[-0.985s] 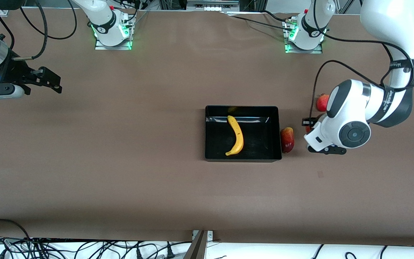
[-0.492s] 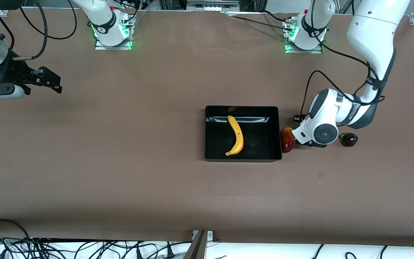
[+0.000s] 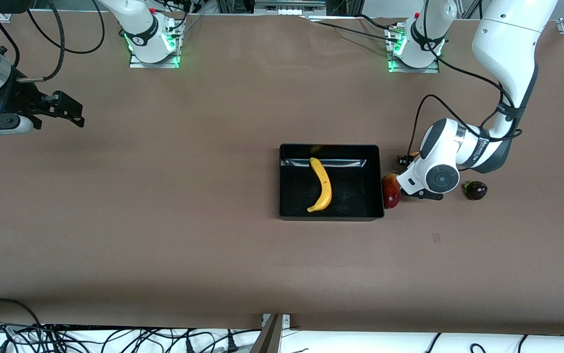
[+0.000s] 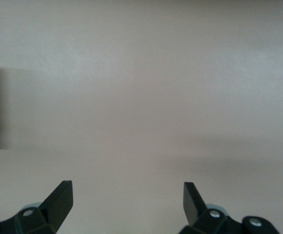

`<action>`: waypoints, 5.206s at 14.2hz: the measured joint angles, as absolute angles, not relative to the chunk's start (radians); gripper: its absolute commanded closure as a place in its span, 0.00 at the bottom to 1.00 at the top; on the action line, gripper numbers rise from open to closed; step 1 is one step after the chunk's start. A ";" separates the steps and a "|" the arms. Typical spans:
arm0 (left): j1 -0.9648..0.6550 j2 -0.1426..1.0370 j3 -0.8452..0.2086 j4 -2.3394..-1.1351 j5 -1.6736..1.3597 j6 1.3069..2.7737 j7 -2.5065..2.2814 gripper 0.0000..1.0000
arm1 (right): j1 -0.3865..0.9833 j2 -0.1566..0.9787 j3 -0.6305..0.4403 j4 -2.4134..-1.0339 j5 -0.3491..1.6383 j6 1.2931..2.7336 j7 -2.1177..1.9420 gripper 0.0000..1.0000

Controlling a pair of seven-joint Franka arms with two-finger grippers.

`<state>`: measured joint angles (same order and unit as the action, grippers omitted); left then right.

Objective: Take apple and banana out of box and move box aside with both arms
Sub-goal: 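Reach the left gripper into the tray and grasp the yellow banana, then lower the banana with the left gripper while the right gripper nears the tray, then grasp the tray rim with the right gripper while the left gripper withdraws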

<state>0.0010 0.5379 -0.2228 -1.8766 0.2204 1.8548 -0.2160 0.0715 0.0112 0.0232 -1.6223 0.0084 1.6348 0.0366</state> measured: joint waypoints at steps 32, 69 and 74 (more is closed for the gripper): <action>-0.235 0.774 -0.392 -1.526 0.221 2.134 -0.625 0.90 | 0.072 0.011 0.023 -1.622 0.008 1.635 0.037 0.00; 0.232 0.389 -0.430 -1.396 0.236 1.559 0.053 0.00 | 0.754 0.707 0.044 -1.545 0.068 2.313 0.775 0.28; 0.075 0.165 -0.135 -1.473 0.032 1.561 -0.031 0.00 | 0.754 0.754 0.036 -1.539 0.026 2.342 0.766 1.00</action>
<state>0.0751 0.1652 -0.1346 -1.4727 0.0317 1.5611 -0.0313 0.7542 0.7540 0.0360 -1.5392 0.0259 2.3419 0.7664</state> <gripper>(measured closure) 0.000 0.573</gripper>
